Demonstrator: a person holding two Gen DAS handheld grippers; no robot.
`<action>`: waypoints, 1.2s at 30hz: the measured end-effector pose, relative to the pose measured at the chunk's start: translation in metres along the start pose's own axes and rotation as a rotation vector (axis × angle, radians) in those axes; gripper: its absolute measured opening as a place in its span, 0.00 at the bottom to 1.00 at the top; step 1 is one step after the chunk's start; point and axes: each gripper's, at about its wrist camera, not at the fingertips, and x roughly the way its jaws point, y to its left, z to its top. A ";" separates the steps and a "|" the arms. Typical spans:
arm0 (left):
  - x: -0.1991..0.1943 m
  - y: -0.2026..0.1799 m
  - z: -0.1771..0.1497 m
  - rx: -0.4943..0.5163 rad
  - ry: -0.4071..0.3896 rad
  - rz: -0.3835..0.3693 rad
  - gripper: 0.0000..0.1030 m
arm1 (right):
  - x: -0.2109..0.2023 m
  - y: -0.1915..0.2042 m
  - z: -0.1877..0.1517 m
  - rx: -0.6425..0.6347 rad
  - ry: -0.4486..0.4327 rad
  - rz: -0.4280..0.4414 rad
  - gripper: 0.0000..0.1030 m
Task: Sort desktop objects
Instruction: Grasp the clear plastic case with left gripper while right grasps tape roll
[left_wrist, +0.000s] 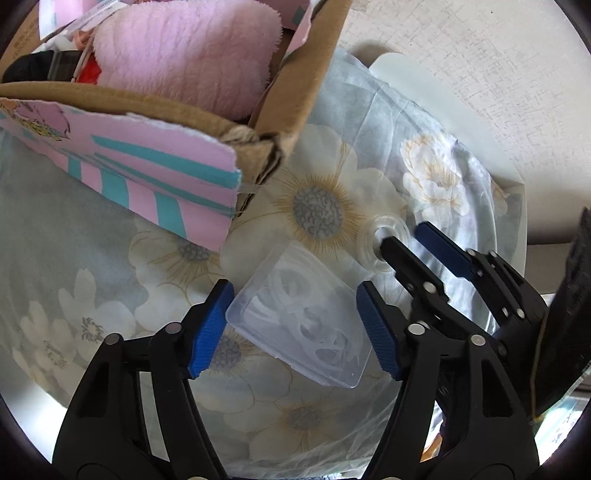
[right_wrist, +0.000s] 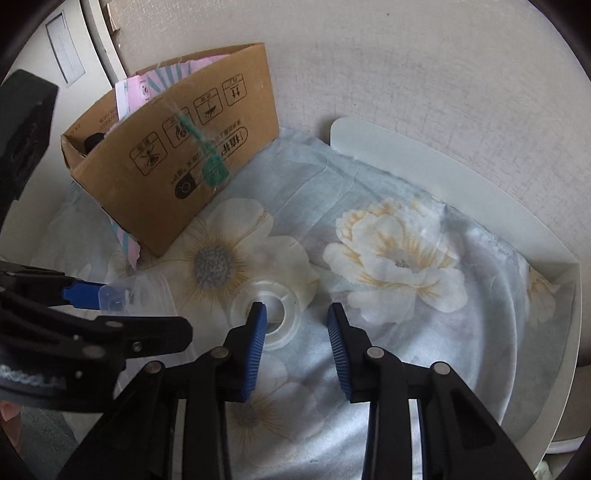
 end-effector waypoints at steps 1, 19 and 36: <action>-0.002 0.001 0.000 0.002 -0.004 -0.004 0.57 | 0.001 0.001 0.001 -0.009 -0.006 -0.004 0.31; -0.020 0.017 -0.010 0.037 -0.010 -0.074 0.31 | -0.020 -0.004 -0.008 0.025 -0.066 -0.027 0.11; -0.049 -0.021 -0.024 0.180 -0.081 -0.109 0.23 | -0.078 -0.015 -0.028 0.191 -0.160 -0.037 0.11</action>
